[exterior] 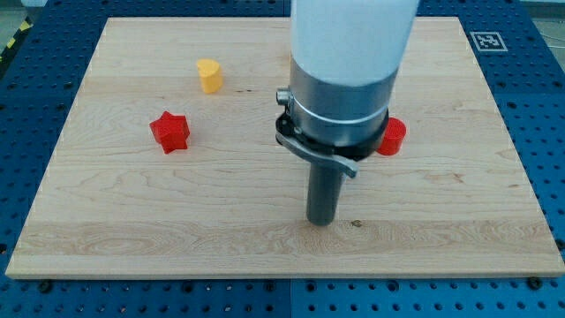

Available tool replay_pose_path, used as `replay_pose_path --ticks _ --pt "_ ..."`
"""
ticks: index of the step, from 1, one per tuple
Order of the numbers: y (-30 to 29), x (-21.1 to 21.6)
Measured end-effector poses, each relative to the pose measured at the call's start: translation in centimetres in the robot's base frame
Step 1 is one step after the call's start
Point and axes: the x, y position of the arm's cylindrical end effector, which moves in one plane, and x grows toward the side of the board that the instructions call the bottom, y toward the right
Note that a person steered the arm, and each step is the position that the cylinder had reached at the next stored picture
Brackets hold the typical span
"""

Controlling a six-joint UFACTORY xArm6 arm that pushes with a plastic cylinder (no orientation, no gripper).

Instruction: Move the red circle to the top of the green circle

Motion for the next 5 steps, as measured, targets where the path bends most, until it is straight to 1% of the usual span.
replay_pose_path --ticks 1,3,4,5 --pt "3.9 1.1" --pt "5.3 1.0" --pt "5.8 -0.5" --pt "5.8 -0.6"
